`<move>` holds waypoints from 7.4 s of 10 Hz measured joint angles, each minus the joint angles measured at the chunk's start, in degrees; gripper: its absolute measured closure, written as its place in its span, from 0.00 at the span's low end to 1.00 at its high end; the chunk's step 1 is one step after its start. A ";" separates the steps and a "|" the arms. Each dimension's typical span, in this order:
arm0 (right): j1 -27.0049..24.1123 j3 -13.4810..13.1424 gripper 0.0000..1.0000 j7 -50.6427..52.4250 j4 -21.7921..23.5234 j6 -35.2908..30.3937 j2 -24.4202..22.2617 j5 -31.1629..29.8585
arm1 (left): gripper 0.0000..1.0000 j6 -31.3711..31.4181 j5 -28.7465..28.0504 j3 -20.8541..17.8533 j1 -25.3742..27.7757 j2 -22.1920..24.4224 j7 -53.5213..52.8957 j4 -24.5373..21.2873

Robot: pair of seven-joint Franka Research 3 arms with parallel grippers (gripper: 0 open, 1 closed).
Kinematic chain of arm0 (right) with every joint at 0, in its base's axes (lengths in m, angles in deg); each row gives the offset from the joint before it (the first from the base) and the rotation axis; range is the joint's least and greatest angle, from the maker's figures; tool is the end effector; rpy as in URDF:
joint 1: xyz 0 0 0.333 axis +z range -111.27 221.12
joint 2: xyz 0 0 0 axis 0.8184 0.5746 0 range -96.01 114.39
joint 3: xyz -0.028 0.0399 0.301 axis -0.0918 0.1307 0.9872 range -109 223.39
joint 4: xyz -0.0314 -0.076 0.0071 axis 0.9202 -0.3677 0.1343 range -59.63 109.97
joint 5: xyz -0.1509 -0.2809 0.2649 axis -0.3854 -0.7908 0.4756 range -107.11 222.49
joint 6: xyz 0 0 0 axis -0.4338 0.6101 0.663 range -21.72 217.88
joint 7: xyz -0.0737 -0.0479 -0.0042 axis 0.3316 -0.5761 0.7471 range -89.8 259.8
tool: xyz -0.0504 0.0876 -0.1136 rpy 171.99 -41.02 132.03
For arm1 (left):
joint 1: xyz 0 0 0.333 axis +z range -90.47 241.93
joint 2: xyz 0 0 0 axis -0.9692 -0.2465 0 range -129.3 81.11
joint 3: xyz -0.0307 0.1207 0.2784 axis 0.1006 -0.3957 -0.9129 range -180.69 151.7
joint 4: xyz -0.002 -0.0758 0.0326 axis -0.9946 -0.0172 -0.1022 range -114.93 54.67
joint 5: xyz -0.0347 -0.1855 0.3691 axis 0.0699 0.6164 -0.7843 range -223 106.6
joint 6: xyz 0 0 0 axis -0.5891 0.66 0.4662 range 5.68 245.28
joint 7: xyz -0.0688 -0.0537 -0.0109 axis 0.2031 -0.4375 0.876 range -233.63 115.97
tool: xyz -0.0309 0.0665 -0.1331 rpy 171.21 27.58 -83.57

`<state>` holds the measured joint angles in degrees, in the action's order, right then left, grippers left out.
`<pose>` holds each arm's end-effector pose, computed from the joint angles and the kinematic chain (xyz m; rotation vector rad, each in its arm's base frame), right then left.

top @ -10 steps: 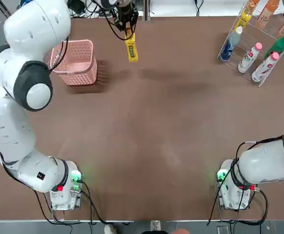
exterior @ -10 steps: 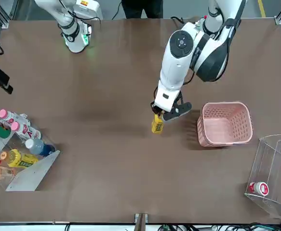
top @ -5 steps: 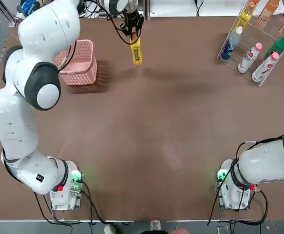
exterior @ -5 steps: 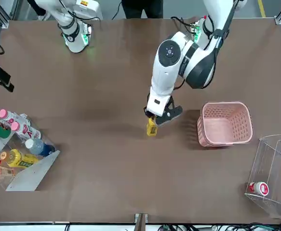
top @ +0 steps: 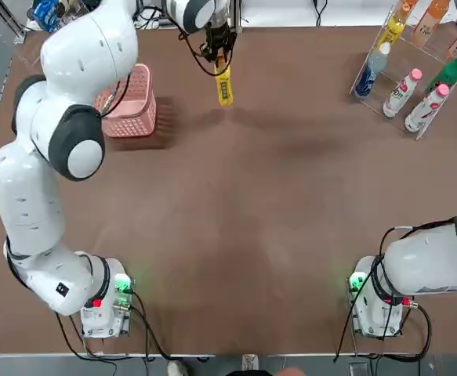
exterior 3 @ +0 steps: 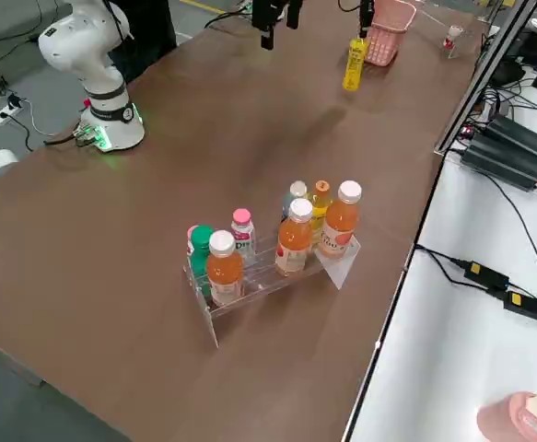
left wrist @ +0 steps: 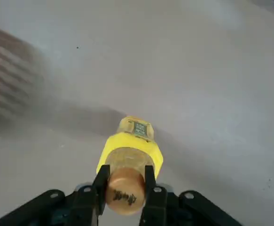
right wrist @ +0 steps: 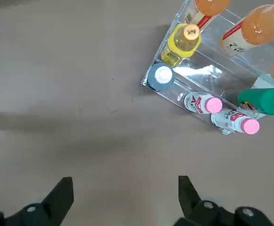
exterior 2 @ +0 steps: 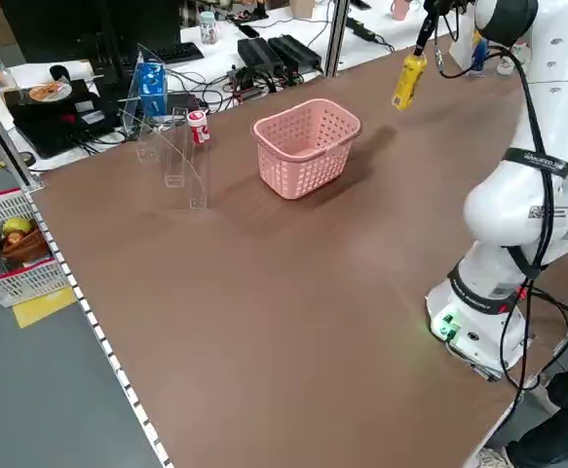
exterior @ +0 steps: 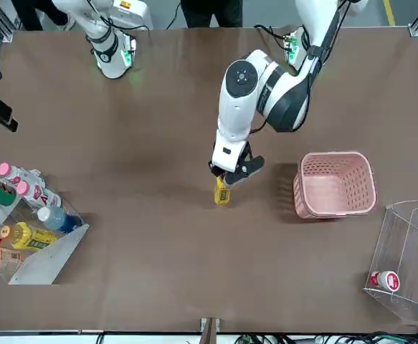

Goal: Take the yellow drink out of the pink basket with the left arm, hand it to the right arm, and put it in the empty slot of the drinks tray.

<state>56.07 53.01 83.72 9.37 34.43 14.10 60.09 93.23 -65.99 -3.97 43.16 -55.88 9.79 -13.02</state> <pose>0.5851 -0.0222 0.6267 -3.1047 0.1064 -0.0211 0.5728 -0.4824 0.3789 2.9832 0.6572 0.1488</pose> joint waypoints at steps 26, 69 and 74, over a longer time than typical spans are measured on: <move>2.71 0.58 0.01 0.72 2.31 5.67 5.35 -3.42 | 0.53 6.36 -0.08 -6.28 -8.75 -7.43 5.89 2.90; 43.05 0.25 0.66 -44.97 -11.27 33.63 38.60 -2.72 | 0.00 -22.91 6.84 -6.71 32.09 15.44 -55.47 4.29; 42.97 -3.68 0.66 -43.40 -12.89 28.11 36.85 -2.72 | 0.00 -22.91 6.85 -6.86 32.09 15.44 -55.47 4.28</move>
<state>99.04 49.33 40.33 -3.52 62.53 50.95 57.37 70.32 -59.14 -10.83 75.25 -40.44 -45.67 -8.74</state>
